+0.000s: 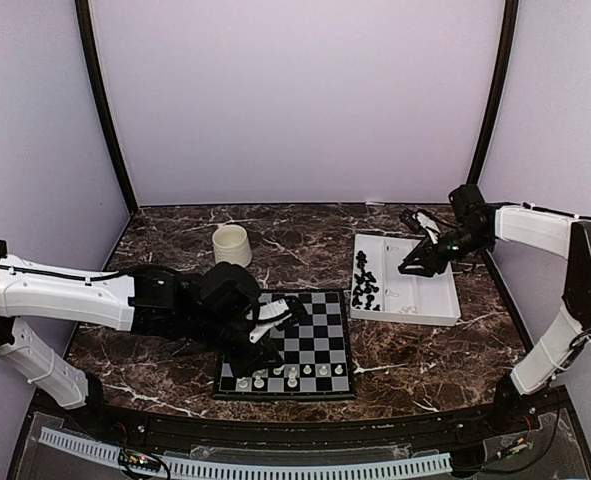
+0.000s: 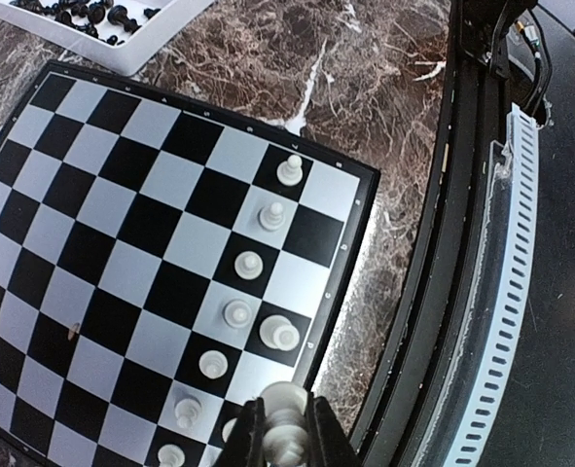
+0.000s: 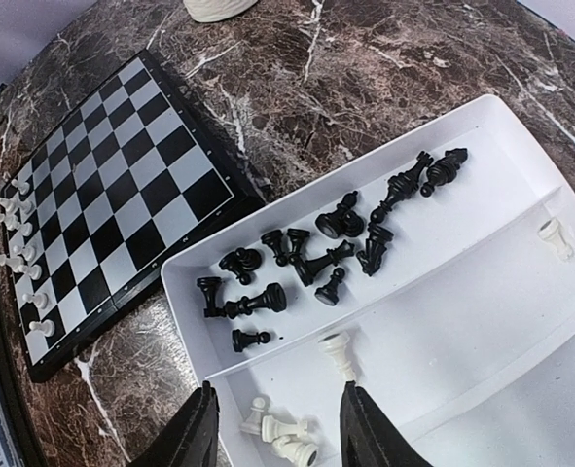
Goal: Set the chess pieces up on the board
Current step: Place the queen at d1.
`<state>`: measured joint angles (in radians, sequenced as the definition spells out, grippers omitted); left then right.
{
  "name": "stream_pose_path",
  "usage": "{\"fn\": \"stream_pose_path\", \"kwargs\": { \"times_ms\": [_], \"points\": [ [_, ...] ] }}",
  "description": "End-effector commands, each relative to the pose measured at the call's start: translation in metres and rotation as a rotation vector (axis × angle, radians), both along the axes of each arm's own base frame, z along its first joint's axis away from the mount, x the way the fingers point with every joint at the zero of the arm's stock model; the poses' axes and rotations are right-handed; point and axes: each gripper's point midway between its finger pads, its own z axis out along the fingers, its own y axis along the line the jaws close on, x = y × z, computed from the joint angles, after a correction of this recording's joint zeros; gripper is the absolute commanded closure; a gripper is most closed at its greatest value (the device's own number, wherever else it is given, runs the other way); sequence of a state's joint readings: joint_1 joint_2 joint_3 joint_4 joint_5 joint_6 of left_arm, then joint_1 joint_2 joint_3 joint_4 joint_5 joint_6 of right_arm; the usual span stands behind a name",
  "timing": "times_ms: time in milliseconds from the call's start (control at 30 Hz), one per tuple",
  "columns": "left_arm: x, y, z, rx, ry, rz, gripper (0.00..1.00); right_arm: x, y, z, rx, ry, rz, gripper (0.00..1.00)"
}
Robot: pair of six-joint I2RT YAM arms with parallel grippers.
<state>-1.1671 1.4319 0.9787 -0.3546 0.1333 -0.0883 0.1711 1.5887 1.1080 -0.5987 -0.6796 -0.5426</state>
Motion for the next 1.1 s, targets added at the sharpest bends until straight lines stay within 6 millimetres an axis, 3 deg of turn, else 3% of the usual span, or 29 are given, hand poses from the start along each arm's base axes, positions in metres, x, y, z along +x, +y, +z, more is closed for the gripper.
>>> {"fn": "stream_pose_path", "kwargs": {
  "times_ms": [0, 433, 1067],
  "points": [
    [-0.004, 0.008, -0.010, 0.046, -0.020, 0.046, 0.96, 0.012, -0.003, 0.020, 0.009, -0.101, -0.017, 0.56],
    [-0.006, 0.006, -0.050, 0.165, 0.008, 0.077, 0.94, 0.009, -0.001, 0.010, 0.013, -0.071, 0.008, 0.56],
    [-0.006, 0.007, -0.069, 0.206, 0.028, 0.086, 0.91, 0.006, -0.001, 0.010, 0.011, -0.072, 0.016, 0.55]
  ]
}}
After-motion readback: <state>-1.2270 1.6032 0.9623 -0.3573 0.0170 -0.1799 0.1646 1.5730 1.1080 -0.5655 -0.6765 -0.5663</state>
